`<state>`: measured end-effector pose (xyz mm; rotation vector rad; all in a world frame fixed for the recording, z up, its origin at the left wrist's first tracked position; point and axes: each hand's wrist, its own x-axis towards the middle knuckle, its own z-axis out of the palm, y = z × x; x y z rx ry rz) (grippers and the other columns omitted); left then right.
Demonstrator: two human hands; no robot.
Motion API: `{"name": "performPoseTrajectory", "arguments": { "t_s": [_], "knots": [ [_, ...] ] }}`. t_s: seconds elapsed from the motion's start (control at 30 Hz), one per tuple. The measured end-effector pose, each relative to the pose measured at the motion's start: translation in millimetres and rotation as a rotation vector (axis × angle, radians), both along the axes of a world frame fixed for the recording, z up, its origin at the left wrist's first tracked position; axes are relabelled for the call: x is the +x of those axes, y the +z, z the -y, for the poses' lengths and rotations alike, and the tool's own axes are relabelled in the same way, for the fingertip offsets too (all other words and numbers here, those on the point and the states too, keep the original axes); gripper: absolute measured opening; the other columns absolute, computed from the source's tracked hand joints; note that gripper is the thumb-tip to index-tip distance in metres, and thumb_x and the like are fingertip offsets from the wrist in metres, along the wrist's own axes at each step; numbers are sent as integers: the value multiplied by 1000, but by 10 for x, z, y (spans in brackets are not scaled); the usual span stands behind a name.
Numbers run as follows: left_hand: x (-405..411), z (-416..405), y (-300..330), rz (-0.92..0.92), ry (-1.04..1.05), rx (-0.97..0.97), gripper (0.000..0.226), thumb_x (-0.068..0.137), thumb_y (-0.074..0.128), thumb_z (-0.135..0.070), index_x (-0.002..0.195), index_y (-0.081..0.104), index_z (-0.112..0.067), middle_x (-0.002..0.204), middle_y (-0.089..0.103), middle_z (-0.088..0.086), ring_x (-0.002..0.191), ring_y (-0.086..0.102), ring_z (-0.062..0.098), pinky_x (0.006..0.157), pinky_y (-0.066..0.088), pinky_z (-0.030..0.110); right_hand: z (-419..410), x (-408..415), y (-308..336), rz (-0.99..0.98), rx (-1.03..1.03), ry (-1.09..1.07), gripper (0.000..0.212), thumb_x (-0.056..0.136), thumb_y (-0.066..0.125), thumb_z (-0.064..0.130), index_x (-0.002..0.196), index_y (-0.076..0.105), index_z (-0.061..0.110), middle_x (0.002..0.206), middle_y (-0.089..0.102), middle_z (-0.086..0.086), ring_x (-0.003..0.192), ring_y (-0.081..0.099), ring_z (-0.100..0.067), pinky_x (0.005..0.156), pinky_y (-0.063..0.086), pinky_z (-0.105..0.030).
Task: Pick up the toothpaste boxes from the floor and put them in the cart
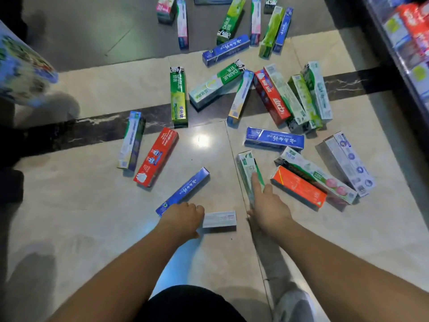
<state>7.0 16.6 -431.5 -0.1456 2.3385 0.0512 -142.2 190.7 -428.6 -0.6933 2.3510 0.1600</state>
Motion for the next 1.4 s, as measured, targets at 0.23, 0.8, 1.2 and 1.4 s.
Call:
{"name": "performPoseTrajectory", "arguments": {
  "t_s": [0.23,0.8,1.2,1.4],
  "knots": [
    [-63,78,77,-5,200,-13,22,93,47,-21,114,47,-15,109,68,7,94,67,30,71,46,35,19,-90,79,19,-17,-44,112,80,58,-1,148,-23,37,137,34,-26,88,62,-38,56,43,-39],
    [-702,450,6154,-285,573,130,41,81,64,-53,79,46,-17,79,53,3,73,52,27,61,39,30,10,-290,6224,-50,-420,-250,103,88,62,28,150,-19,34,128,44,-15,103,57,-39,77,50,-45],
    [-843,-72,8866,-516,270,277,35,84,66,-49,86,50,-18,86,64,9,73,64,25,65,53,32,-836,336,8710,-240,-678,-534,104,77,72,33,153,2,30,134,53,-8,119,55,-31,85,50,-41],
    [-881,-986,9406,-515,6,284,43,84,62,-57,83,60,-14,71,67,7,58,66,18,52,55,33,-1742,787,9209,-323,-727,-699,106,81,72,30,155,-5,28,143,48,-9,119,54,-30,87,50,-42]
  ]
}}
